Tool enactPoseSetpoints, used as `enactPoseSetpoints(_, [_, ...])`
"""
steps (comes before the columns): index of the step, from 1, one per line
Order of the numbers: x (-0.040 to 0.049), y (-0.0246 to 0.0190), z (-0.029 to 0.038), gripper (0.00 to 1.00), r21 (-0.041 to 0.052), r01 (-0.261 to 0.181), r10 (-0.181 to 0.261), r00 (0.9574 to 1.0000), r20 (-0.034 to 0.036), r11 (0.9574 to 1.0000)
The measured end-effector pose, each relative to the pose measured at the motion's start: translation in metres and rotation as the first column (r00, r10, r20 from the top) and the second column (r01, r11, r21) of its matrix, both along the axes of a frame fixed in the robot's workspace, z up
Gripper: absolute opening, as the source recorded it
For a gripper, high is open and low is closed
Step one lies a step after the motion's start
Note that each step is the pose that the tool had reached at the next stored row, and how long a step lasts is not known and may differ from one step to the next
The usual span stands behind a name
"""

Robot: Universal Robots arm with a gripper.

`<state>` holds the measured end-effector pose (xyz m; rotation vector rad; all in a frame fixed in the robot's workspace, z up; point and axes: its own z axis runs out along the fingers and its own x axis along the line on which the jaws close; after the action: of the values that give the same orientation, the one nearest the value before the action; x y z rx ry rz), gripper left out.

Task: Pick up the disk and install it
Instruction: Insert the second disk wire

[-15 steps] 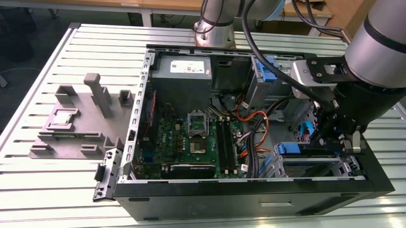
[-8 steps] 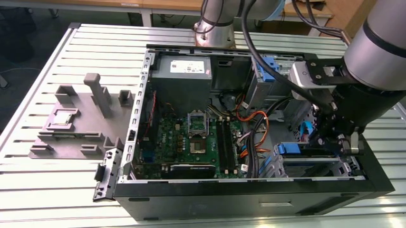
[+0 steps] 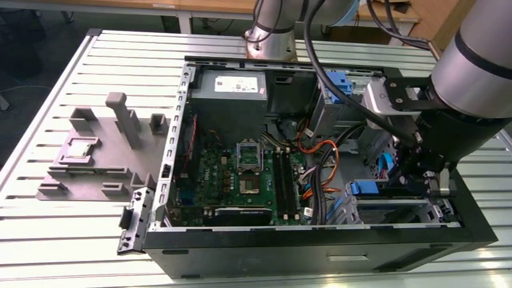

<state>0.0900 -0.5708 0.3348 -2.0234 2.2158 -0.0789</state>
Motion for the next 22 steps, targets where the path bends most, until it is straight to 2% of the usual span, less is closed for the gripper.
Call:
enactPoseSetpoints(16, [0.0006,0.0,-0.0017,0.16,0.0017,-0.008,0.008,1.0,-0.0001,1.0])
enactPoseSetpoints(22, [0.0009,-0.0002,-0.0048,0.16,0.0063,-0.008,0.008,1.0,0.0,0.9999])
